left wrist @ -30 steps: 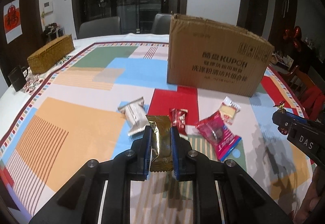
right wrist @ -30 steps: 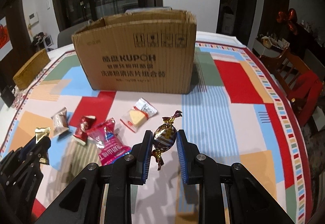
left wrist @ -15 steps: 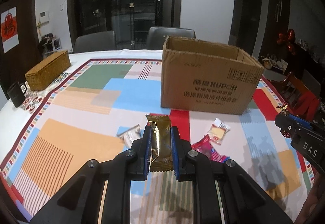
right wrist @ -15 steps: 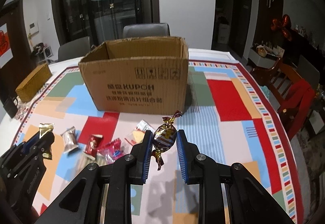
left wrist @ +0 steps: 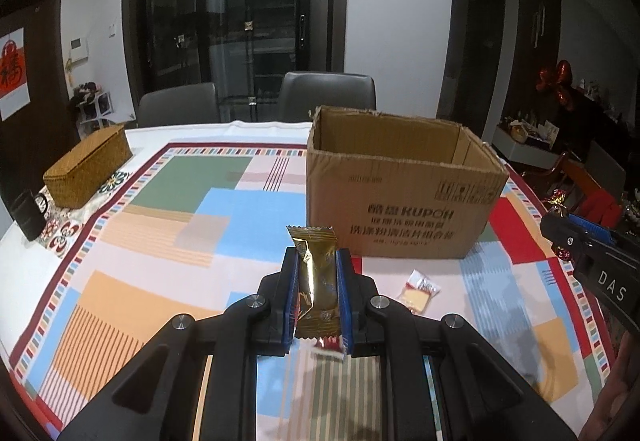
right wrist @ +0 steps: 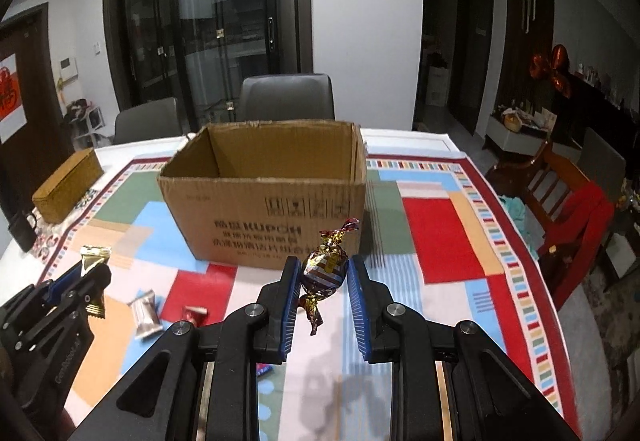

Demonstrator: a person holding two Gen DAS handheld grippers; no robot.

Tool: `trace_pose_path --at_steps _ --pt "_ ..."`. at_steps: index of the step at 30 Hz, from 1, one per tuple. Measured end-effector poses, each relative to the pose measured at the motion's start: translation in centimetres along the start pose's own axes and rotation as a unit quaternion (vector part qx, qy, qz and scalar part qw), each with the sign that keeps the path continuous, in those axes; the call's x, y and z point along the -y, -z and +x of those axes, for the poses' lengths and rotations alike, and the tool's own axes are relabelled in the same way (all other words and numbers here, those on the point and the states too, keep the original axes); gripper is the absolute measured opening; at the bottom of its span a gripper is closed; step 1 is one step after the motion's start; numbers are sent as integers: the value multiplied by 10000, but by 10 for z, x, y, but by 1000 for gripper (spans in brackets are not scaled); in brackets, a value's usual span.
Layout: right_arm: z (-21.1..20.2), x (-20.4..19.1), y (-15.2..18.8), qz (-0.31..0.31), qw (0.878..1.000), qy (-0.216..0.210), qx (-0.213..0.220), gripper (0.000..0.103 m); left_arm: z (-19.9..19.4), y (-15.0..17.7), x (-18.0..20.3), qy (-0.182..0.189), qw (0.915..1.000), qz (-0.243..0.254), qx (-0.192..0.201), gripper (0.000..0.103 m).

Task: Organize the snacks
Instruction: 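Carry the twist candy and gold square candy over the box with both tools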

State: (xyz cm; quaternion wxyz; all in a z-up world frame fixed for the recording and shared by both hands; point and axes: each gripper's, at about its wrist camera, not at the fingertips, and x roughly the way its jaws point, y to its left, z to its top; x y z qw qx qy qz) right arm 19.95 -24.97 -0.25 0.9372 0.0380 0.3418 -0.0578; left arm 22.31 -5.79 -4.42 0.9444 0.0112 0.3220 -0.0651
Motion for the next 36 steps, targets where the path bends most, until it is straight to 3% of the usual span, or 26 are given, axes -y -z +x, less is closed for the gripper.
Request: trace_pose_path --at_steps 15,36 --pt "5 -5 -46 -113 9995 22 311 26 13 -54 2 120 9996 134 203 19" --pt "34 -13 -104 -252 9986 -45 471 26 55 -130 23 525 9944 886 230 19"
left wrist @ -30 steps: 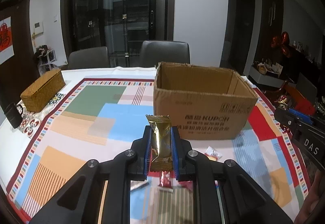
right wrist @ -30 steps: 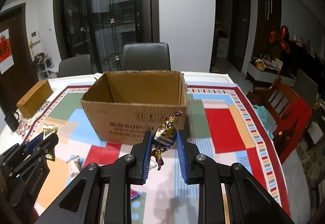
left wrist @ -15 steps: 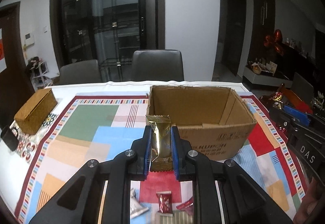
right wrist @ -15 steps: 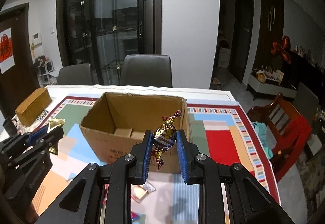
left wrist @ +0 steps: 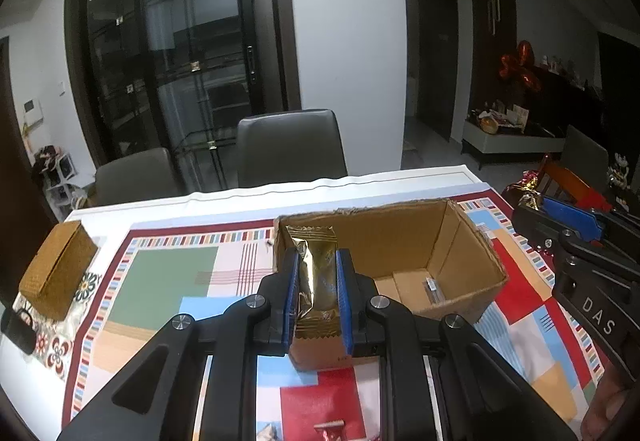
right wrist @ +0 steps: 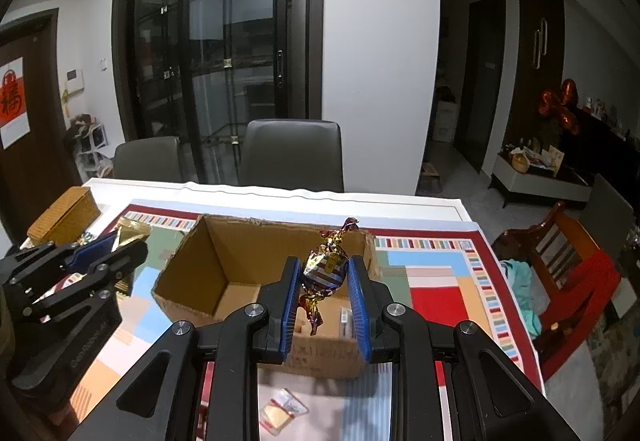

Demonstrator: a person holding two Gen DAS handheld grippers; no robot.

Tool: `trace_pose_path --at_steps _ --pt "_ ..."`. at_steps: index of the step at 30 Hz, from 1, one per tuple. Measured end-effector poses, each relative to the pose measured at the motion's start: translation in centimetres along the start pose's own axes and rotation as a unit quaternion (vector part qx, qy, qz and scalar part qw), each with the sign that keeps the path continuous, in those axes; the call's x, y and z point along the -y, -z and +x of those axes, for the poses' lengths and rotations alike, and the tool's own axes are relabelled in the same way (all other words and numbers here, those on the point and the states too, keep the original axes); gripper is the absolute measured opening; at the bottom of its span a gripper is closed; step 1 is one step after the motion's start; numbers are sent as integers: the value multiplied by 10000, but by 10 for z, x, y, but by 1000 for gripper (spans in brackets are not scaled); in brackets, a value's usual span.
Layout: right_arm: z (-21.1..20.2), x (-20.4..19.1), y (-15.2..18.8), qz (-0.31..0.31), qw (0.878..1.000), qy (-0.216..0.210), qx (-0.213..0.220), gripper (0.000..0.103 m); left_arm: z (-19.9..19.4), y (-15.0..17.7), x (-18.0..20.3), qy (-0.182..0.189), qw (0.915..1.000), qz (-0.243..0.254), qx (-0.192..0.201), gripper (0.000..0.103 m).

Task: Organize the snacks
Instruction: 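Carry the twist candy and gold square candy over the box with both tools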

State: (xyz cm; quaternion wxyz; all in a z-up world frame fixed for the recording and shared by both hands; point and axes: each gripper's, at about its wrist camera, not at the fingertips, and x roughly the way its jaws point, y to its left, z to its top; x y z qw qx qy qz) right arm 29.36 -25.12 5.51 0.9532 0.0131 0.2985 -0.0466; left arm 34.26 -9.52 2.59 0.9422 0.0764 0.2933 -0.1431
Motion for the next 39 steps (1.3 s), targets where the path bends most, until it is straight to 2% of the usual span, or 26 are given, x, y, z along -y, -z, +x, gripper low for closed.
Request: trace_pose_path --at_steps 17,20,30,39 --pt "44 -1 -19 -113 9997 -34 -220 26 56 -21 4 346 9990 159 -218 19" --pt "53 -2 -21 -127 9995 -47 -289 26 63 -21 4 385 9988 210 -200 19" --pt "78 -5 -23 -197 9985 -86 -494 26 88 -16 1 502 9975 137 -486 19" --pt "93 -4 -16 -171 9976 -114 -660 26 95 -13 -2 499 9968 54 -617 19"
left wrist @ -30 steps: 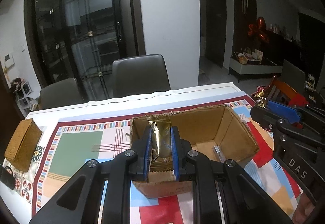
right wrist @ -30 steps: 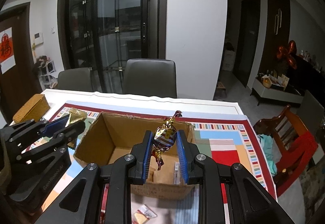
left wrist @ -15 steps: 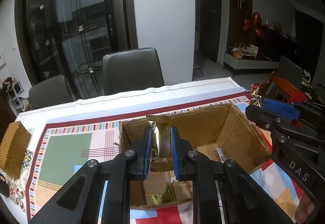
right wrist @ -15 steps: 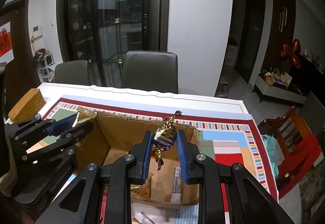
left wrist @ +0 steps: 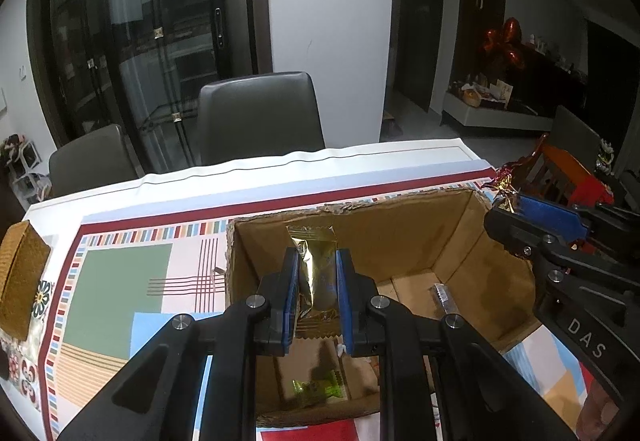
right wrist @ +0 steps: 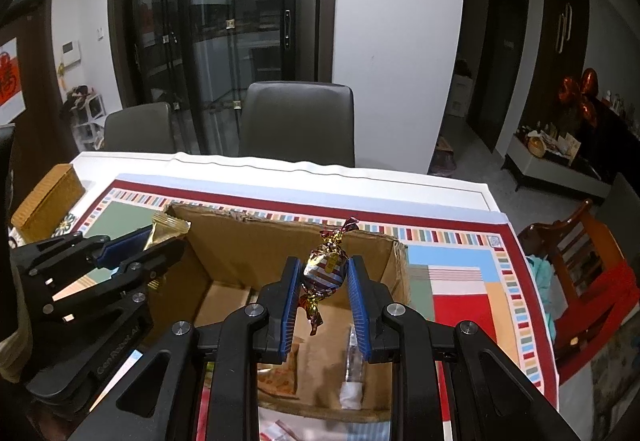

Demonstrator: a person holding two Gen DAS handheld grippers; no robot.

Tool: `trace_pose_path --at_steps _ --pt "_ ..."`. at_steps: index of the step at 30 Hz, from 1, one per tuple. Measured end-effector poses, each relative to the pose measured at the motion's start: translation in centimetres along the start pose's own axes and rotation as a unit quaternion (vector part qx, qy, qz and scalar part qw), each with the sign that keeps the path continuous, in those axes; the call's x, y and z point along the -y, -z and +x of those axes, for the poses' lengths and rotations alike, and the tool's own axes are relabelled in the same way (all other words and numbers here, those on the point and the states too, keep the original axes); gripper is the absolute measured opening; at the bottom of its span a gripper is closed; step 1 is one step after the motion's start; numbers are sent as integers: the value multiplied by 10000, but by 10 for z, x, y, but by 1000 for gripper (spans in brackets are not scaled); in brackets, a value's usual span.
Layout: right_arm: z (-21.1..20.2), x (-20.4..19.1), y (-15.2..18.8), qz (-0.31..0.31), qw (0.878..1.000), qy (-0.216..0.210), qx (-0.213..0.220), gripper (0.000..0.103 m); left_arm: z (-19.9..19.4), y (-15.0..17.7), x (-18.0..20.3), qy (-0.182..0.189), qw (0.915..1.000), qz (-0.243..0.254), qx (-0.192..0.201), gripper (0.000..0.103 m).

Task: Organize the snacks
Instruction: 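Carry the twist candy and gold square candy over the box with both tools, then open both tools to drop the two candies into the box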

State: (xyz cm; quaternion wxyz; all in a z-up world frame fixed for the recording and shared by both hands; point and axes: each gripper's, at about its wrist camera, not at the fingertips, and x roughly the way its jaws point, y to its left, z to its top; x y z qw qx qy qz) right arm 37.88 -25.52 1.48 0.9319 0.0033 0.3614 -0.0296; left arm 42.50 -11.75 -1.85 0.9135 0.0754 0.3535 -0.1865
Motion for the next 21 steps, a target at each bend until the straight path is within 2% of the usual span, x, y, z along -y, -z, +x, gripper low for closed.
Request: trace_pose_path --at_steps 11,16,18,19,21 --pt "8 -3 -2 -55 10000 55 -57 26 3 -1 -4 12 9999 -143 -61 21" --pt "9 -4 -1 -83 9999 109 -58 28 -1 1 -5 -15 9999 -144 -11 41" --pt "9 -4 -1 -79 9998 159 -52 45 -3 2 -5 -52 9999 -153 15 51" --pt "7 -4 0 -70 9998 191 -30 49 -3 2 -6 -60 9999 -155 19 56" --pt "3 -3 0 -73 9995 299 54 60 -6 2 -7 -95 9998 -153 39 57"
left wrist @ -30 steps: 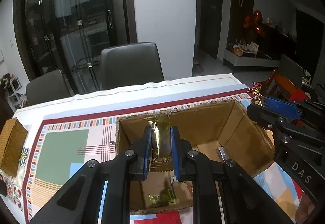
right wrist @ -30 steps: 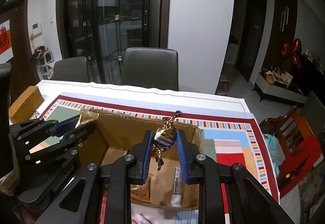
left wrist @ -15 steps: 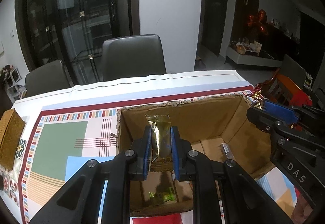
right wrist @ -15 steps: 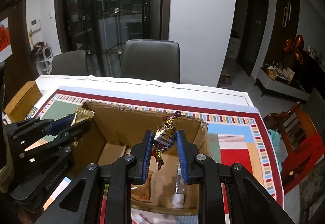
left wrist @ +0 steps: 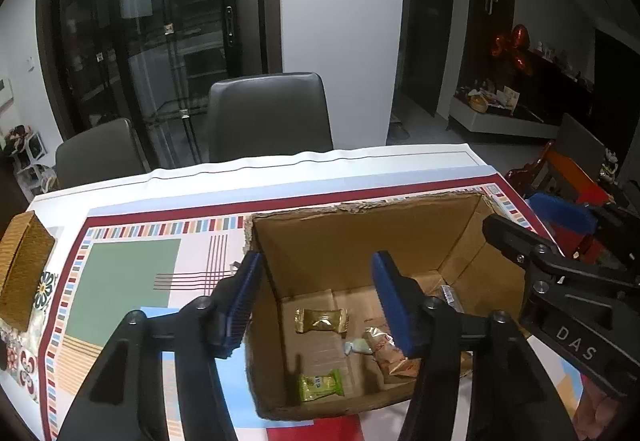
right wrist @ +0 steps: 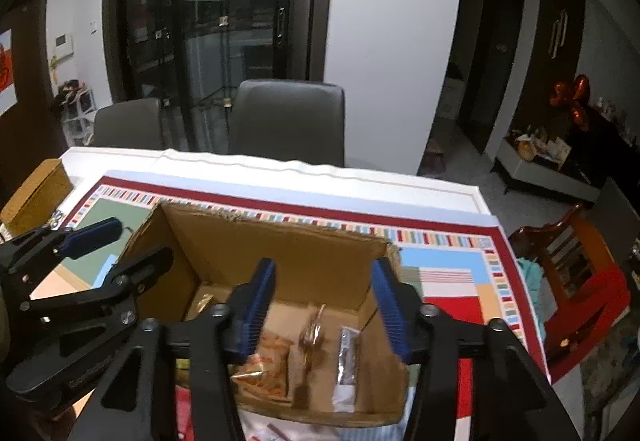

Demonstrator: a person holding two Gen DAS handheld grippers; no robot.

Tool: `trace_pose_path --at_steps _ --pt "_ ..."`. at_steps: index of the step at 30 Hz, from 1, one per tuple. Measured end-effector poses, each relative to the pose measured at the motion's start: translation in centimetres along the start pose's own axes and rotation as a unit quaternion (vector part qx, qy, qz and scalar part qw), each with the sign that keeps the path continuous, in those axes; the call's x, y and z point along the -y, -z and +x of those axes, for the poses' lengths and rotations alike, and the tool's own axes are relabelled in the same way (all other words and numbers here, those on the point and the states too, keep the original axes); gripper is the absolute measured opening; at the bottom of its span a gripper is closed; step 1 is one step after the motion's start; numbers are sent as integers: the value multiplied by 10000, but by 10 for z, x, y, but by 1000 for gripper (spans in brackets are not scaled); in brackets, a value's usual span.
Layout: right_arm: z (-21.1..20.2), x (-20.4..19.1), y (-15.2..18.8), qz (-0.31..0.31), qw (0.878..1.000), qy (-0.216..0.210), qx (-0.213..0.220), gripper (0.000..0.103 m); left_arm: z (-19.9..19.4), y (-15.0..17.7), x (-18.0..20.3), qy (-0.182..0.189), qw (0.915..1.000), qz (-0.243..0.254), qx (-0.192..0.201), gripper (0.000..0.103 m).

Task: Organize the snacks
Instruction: 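Open both tools to drop the two candies into the box, then move both open tools back from the box toward the remaining snacks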

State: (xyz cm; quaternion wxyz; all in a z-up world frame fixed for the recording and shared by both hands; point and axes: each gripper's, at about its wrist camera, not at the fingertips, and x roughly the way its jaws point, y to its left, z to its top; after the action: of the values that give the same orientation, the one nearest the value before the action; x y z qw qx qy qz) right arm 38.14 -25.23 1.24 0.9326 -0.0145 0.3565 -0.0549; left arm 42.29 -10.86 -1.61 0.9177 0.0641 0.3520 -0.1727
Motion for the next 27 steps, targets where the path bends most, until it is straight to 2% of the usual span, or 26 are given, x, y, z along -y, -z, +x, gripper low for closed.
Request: trace_pose_path --at_steps 3,9,27 --pt "-4 0 -1 -18 9999 81 57 67 -3 0 -3 -55 10000 -5 23 64" --pt "-9 1 -1 17 9999 94 54 67 -14 3 -6 -142 9998 -25 102 69" --pt "-52 -13 11 -54 9996 70 271 67 -59 18 -21 -298 9993 -138 181 70"
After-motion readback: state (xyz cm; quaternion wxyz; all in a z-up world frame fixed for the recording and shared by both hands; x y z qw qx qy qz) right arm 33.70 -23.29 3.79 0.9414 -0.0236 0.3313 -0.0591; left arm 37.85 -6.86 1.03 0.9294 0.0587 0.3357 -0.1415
